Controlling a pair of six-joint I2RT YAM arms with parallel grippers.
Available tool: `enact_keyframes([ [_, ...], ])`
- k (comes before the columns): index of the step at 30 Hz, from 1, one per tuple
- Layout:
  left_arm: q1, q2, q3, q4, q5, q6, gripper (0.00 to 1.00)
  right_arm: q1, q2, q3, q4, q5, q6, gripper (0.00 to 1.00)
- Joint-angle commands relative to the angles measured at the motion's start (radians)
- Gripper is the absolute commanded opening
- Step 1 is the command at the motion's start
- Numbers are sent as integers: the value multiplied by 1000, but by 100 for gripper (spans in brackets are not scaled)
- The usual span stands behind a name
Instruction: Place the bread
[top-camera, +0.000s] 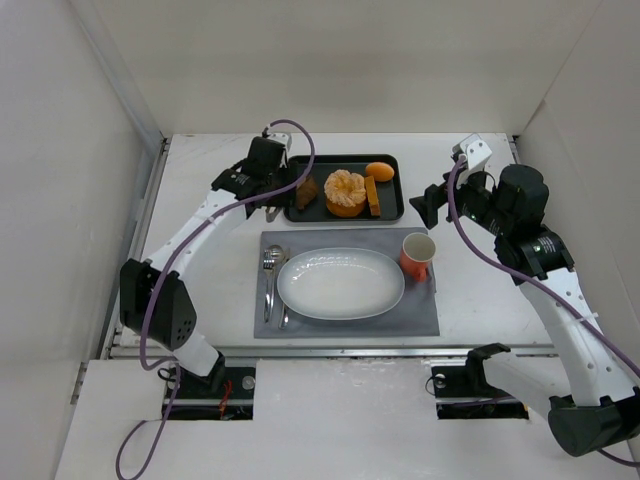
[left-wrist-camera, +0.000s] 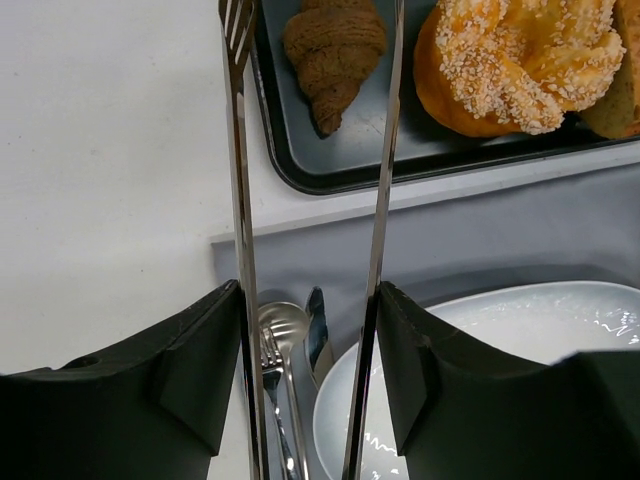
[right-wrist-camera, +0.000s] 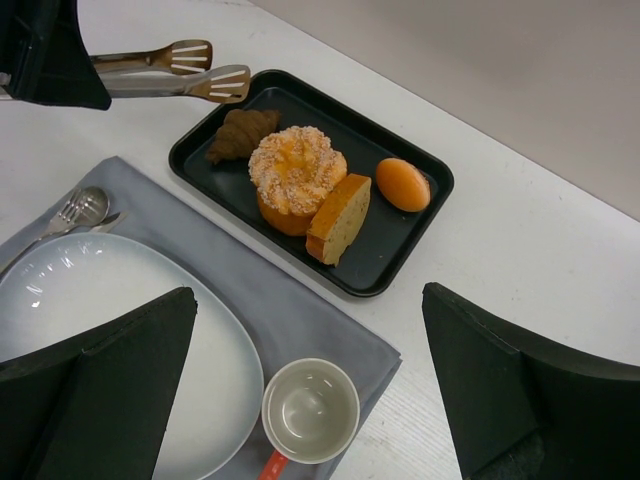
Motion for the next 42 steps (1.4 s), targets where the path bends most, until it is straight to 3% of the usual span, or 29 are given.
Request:
enact_keyframes([
  [1, -3, 10, 35, 3, -21, 17, 50, -2, -10, -1, 44, -16, -11, 100],
  [42, -31, 139, 45, 22, -21, 26, 50, -2, -10, -10, 44, -16, -11, 100],
])
